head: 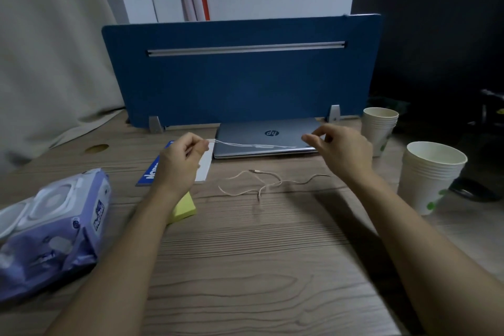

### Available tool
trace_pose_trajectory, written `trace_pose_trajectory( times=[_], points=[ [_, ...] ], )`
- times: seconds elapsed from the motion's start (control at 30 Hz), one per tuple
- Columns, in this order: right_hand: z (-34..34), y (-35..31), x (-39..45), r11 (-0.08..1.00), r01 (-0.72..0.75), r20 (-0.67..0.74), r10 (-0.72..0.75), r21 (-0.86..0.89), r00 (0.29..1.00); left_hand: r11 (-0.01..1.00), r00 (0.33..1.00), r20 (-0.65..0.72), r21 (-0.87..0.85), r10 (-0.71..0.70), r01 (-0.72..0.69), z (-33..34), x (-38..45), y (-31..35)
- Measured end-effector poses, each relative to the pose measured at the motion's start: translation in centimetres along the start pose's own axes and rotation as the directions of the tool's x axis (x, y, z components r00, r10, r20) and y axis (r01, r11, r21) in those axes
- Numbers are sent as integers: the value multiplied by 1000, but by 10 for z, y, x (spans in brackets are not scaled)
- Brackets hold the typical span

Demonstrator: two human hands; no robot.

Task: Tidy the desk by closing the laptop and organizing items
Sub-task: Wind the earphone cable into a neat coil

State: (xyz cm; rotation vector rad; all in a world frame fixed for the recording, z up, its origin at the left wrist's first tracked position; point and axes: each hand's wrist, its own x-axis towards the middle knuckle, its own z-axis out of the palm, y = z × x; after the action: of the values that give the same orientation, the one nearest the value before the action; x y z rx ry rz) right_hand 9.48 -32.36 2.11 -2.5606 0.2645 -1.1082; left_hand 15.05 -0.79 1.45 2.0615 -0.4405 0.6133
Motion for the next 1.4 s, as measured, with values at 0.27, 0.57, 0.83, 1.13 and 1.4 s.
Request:
trace_pose_trajectory(
  times=[0.27,0.57,0.83,1.13,1.4],
  points=[
    [8,1,-3,995,-18,86,26,-94,996,986,963,262,-133,-59,97,9,-5,9],
    [9,-72,-38,861,148,471,-402,488,785,634,732,678,-538,-65,556,17,-16,43],
    [11,-79,-46,862,243,591,-486,444,644,-94,727,686,-724,-3,683,3,-8,44],
    [6,-87,-48,864,414,548,-501,286,669,-91,921,312,-950,-231,299,1,4,32],
    [-1,-94,-50,765,383,397,-612,518,684,754,963,127,-601,-239,267,15,-2,12]
  ],
)
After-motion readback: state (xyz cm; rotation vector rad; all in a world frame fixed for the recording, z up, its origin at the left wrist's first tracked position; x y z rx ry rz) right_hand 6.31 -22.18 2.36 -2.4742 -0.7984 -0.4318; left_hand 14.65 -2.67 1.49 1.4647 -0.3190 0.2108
